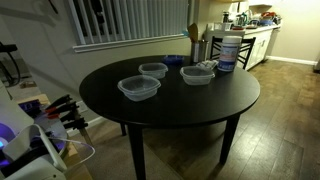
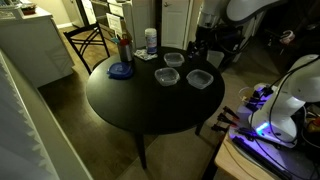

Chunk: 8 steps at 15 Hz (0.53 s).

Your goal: Put the lunch boxes together in one pile

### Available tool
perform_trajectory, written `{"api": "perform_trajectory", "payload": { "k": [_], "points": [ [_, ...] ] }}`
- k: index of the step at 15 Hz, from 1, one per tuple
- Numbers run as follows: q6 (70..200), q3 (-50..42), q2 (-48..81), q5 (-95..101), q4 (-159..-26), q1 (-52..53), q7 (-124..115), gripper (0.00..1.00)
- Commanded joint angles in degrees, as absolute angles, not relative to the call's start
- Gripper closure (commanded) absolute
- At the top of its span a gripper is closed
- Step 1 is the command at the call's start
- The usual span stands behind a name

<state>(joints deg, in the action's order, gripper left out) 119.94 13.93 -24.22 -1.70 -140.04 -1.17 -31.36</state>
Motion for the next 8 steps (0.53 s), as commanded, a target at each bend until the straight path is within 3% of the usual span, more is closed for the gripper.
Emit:
{"api": "perform_trajectory", "payload": {
  "k": [1,8],
  "points": [
    [125.01,9.81,-19.17,5.65,-139.76,-6.29,-32.19,0.0],
    [123.93,4.31,-14.76,9.97,-138.97,-7.7,-31.54,0.0]
  ]
}}
